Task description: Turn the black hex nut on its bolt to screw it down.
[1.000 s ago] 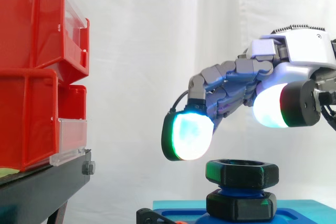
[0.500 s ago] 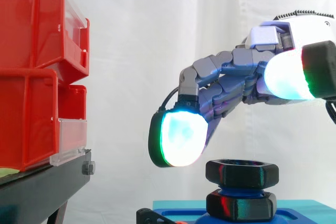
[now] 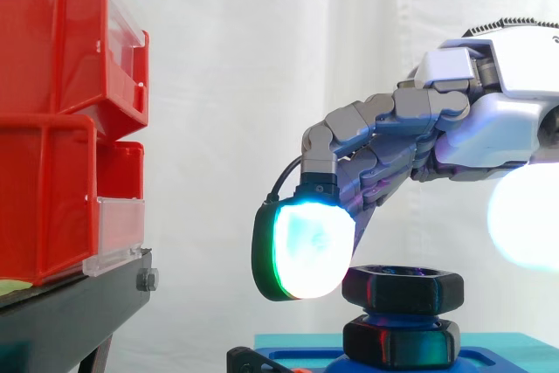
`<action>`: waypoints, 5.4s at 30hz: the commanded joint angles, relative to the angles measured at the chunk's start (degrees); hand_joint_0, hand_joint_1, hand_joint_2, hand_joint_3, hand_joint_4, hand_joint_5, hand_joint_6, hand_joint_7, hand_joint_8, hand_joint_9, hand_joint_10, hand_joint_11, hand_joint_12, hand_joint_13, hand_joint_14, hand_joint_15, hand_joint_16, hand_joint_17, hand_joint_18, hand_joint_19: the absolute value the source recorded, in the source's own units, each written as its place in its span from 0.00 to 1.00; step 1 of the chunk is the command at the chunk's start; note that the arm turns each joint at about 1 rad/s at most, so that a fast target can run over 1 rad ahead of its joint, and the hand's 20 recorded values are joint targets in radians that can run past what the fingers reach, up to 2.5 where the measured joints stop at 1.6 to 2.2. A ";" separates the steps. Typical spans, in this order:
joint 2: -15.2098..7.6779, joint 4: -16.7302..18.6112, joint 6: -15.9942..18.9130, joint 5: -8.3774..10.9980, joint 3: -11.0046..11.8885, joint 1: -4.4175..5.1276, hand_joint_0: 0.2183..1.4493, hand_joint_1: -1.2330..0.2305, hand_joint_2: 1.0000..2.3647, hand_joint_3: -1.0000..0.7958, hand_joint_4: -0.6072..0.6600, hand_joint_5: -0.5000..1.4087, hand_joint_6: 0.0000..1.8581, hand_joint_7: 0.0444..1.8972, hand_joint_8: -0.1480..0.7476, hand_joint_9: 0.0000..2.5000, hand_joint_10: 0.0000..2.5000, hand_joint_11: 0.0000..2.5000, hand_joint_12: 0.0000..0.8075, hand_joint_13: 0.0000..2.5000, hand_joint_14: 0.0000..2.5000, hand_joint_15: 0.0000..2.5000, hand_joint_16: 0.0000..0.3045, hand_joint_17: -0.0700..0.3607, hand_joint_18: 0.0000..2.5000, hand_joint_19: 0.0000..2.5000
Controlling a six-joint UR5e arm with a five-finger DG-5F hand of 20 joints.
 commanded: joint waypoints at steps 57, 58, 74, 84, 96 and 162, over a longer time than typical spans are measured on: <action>-1.42 1.99 -3.13 -8.70 0.00 -6.93 0.16 0.61 0.00 0.28 0.83 0.17 0.33 0.50 0.58 0.20 0.00 0.13 0.48 0.22 0.00 0.06 0.19 0.46 0.28 0.14; -1.42 1.99 -3.13 -8.70 0.00 -7.02 0.16 0.61 0.00 0.28 0.83 0.17 0.33 0.50 0.58 0.20 0.00 0.13 0.48 0.22 0.00 0.05 0.19 0.46 0.28 0.14; -1.42 6.91 -3.22 -8.26 0.00 -5.44 0.17 0.62 0.00 0.28 0.73 0.15 0.27 0.43 0.55 0.18 0.00 0.10 0.48 0.21 0.00 0.05 0.19 0.46 0.27 0.14; -1.42 7.79 -3.30 -7.12 0.00 -3.86 0.17 0.63 0.00 0.28 0.67 0.15 0.27 0.36 0.52 0.16 0.00 0.05 0.48 0.21 0.00 0.04 0.19 0.46 0.26 0.15; -1.42 5.33 -3.13 -4.84 0.00 -1.92 0.17 0.65 0.00 0.28 0.76 0.18 0.27 0.49 0.53 0.17 0.00 0.07 0.48 0.21 0.00 0.05 0.19 0.46 0.26 0.16; -2.38 4.18 -3.22 -3.61 0.00 -1.57 0.19 0.64 0.00 0.28 0.77 0.19 0.33 0.55 0.54 0.19 0.00 0.09 0.47 0.21 0.00 0.05 0.18 0.45 0.26 0.16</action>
